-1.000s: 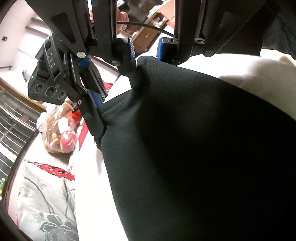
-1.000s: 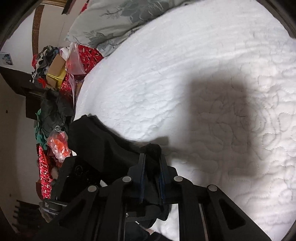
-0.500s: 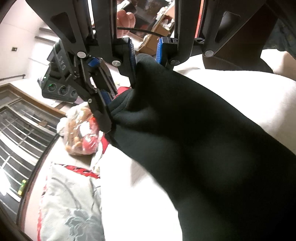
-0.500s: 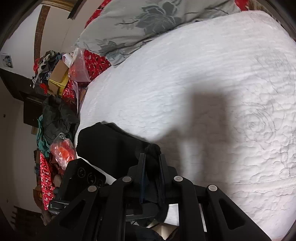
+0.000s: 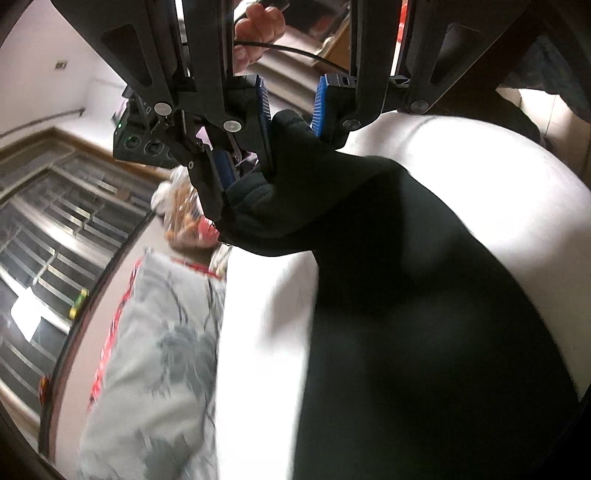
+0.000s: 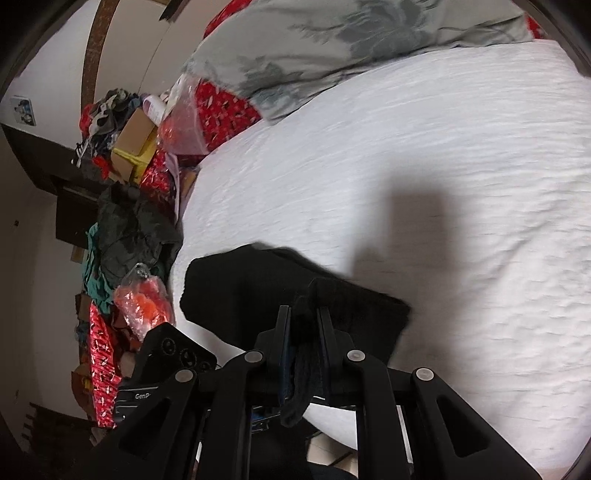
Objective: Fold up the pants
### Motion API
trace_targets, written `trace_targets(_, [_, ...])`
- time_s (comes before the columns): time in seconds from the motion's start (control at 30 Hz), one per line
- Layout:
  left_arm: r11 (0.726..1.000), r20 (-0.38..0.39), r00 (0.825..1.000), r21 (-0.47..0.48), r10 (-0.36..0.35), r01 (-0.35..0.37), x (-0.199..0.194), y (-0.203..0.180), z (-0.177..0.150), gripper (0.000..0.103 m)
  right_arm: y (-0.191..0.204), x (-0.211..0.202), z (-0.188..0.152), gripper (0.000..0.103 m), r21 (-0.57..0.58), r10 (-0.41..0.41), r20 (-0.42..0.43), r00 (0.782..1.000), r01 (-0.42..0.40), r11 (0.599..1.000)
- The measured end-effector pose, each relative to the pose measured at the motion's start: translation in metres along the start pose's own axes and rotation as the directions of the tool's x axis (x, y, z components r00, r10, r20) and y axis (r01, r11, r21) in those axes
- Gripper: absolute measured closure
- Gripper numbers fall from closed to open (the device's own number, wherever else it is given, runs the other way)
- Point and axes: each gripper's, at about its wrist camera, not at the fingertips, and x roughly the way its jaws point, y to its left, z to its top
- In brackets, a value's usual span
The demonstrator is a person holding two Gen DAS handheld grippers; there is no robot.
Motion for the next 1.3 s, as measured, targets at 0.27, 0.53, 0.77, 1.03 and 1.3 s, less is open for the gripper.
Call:
trace_targets(0.27, [0.995,0.076,0.997,-0.097,-0.019,0.027,-0.058,0.039,0.034,0.086,0.020,0.077,0.000,0.089,0.065,0.039,-0.054,0.998,-0.035,0.997])
trace_targets(0.53, [0.993,0.128,0.991,-0.115,0.049,-0.034,-0.116,0.057,0.045,0.081,0.026,0.132,-0.006,0.086,0.103,0.049,-0.091,0.995,-0.039,0.994])
trace_targets(0.77, [0.995,0.177,0.980,-0.065,0.090,-0.079,-0.142,0.045,0.033,0.050,0.026,0.106,-0.009,0.071,0.108,0.111,-0.056,0.992,-0.104,0.989])
trace_targets(1.03, [0.981,0.188,0.974,0.119,0.130,-0.154,-0.144,-0.002,0.009,0.039,-0.027,0.028,-0.049,0.056,0.247,0.260,0.115,0.959,-0.281,0.927])
trace_targets(1.3, [0.869,0.193,0.928,0.332,0.319,-0.367,-0.095,-0.051,0.005,0.033,-0.066,0.059,-0.083,0.057,0.385,0.344,0.138,0.929,-0.370,0.845])
